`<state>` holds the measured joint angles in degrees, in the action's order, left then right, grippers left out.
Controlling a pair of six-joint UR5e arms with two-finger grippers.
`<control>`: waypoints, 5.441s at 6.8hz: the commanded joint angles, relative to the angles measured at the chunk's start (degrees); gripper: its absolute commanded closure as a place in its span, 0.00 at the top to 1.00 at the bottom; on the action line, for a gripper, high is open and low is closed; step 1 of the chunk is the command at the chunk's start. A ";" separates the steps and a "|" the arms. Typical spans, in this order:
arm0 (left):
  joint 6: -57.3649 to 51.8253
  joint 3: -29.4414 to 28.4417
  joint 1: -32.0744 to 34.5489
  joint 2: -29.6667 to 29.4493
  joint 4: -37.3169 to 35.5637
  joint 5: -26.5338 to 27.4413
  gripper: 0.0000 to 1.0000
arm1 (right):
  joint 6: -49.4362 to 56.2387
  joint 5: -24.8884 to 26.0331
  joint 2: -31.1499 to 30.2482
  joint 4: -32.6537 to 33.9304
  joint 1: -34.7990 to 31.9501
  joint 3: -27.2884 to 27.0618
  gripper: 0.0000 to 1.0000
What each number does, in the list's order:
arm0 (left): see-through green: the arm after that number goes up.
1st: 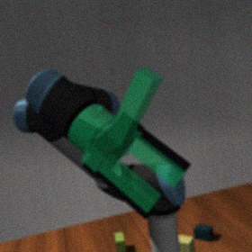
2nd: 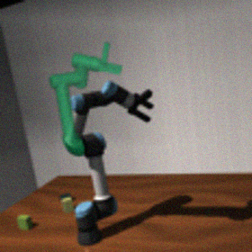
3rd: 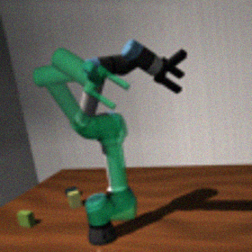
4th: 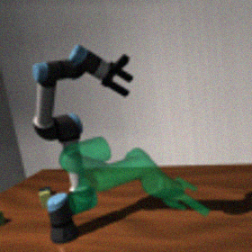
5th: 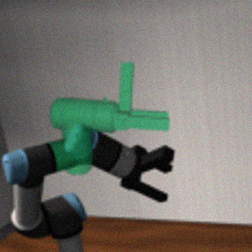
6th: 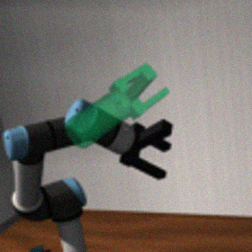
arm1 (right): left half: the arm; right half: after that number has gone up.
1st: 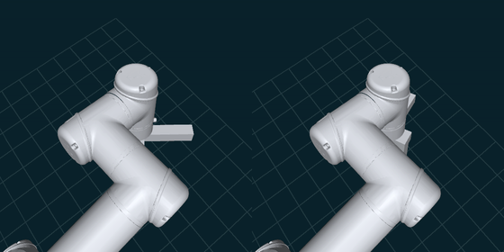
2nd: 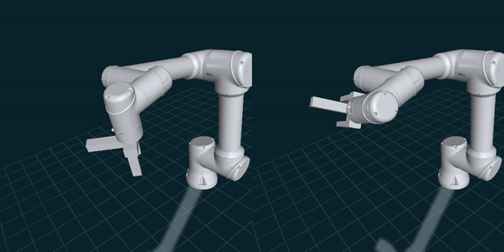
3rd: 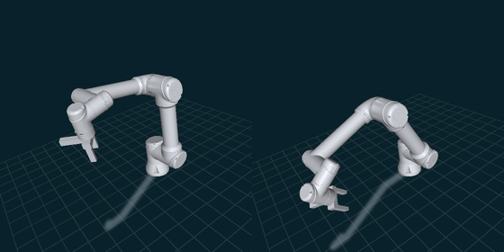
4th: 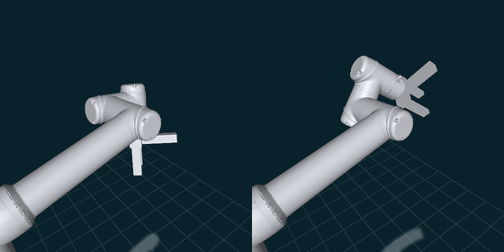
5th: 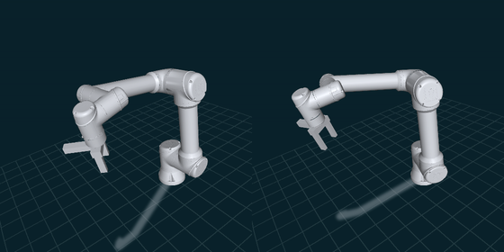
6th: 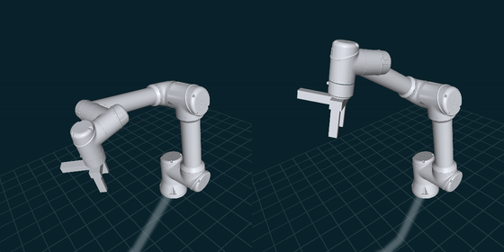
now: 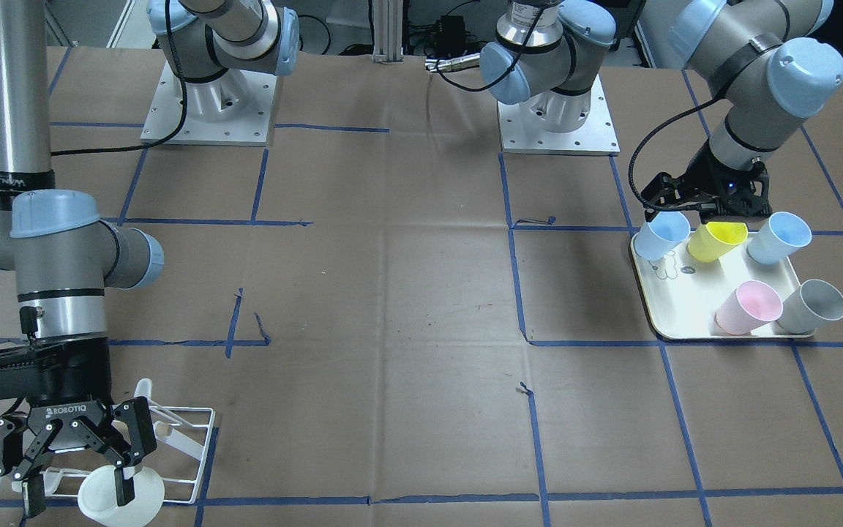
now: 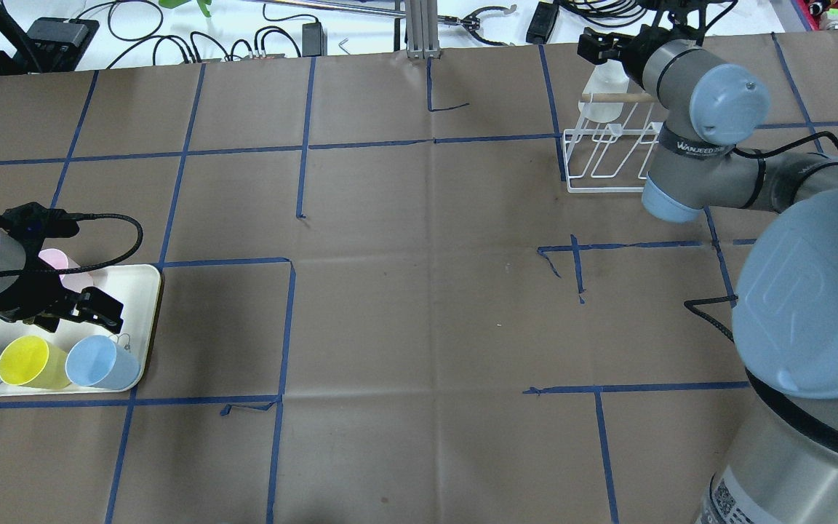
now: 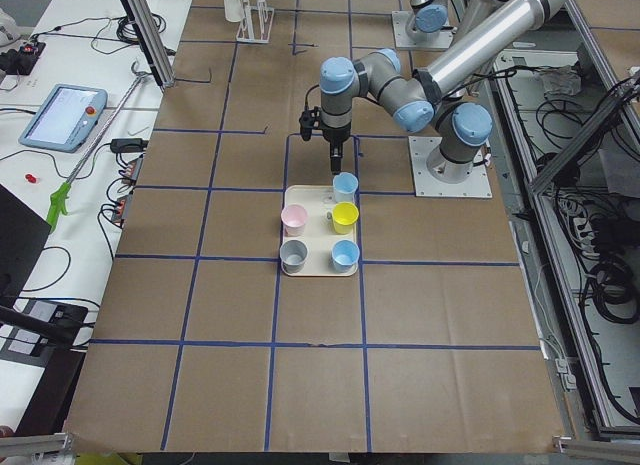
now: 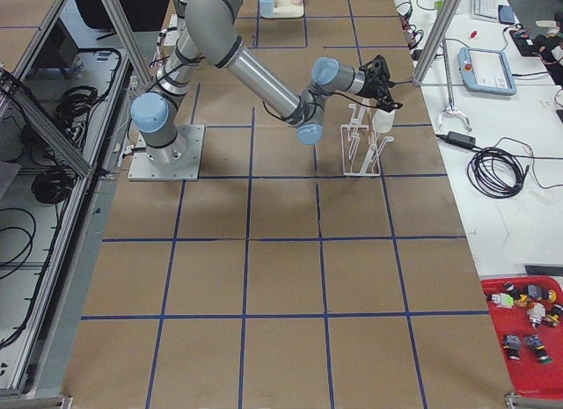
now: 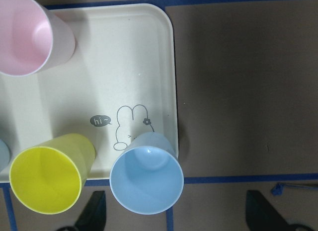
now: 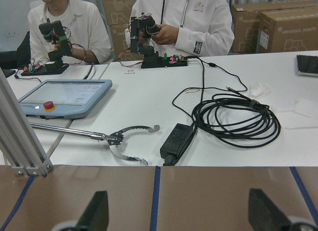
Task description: Transfer IKEA cup to right arm and place on rack
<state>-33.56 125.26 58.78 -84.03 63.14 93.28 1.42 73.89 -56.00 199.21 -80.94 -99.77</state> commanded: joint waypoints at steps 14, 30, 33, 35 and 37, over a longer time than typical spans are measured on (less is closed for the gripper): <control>-0.28 1.15 -0.51 -2.12 -2.24 2.96 0.00 | -66.86 0.12 -15.54 0.66 -18.20 -11.58 1.00; -3.53 -18.76 18.99 -23.98 -50.59 -70.06 0.03 | -78.68 -0.06 -17.04 0.22 -17.59 -15.36 1.00; -3.18 -8.29 20.67 -24.59 -67.40 -71.57 0.04 | -85.47 -0.59 -16.95 0.39 -17.76 -15.28 1.00; -2.91 -7.84 22.26 -24.77 -68.68 -71.48 0.04 | -90.81 -0.58 -16.95 0.21 -18.29 -15.28 1.00; -2.91 -7.57 22.43 -25.04 -70.17 -71.48 0.04 | -90.90 -0.15 -16.86 0.13 -20.39 -15.45 1.00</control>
<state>-36.52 117.52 81.05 -108.87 -6.41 21.83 -89.20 73.41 -72.90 199.37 -100.04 -115.16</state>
